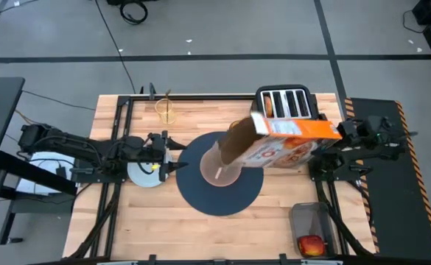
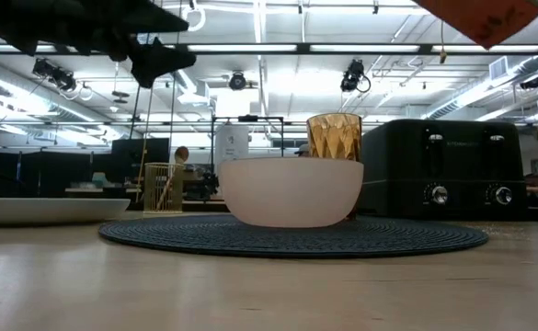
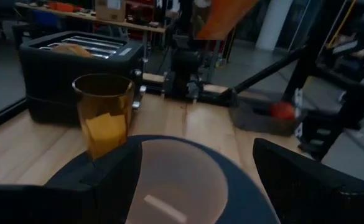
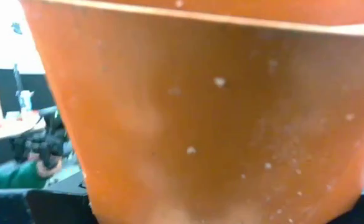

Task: Arrange a breakfast setting
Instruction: Pour the cereal from the orange cereal box into the light orange bowl

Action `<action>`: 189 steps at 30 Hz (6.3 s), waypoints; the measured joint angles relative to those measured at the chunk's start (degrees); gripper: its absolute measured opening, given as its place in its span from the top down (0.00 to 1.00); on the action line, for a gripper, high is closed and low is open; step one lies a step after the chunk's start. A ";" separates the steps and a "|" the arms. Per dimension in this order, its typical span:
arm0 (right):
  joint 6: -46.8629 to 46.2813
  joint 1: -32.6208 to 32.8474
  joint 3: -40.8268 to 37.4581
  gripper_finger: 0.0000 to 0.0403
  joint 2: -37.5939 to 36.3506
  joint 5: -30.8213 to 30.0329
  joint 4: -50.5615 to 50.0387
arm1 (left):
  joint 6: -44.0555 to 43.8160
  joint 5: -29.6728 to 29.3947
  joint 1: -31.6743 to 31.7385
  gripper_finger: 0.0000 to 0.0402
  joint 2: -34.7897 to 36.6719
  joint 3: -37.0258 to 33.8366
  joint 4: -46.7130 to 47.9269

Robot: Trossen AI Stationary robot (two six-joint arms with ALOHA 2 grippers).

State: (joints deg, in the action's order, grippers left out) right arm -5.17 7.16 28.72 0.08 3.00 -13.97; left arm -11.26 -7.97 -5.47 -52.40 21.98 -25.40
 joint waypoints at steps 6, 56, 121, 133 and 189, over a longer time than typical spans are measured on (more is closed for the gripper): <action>-0.20 0.00 1.80 0.26 0.06 -0.20 -0.01 | -1.86 -2.81 -2.70 0.23 -0.14 0.00 -5.18; 1.85 -11.20 -4.18 0.26 14.33 -2.17 35.13 | 10.45 -7.28 -9.04 0.23 -26.99 11.28 -32.67; -56.19 -89.79 -14.62 0.27 5.26 69.89 64.17 | 5.93 -24.64 -13.95 0.23 -11.25 11.23 4.63; -54.36 -77.83 -16.71 0.27 1.04 70.11 57.40 | 3.55 -22.93 -11.98 0.23 -11.23 11.26 5.87; -30.52 -34.36 -16.64 0.27 2.62 53.10 30.94 | -17.03 -43.48 -24.96 0.23 -31.05 13.70 -23.92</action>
State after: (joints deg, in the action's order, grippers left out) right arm -35.69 -27.20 12.08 2.70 56.11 16.97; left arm -28.28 -51.45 -30.43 -83.45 35.68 -49.32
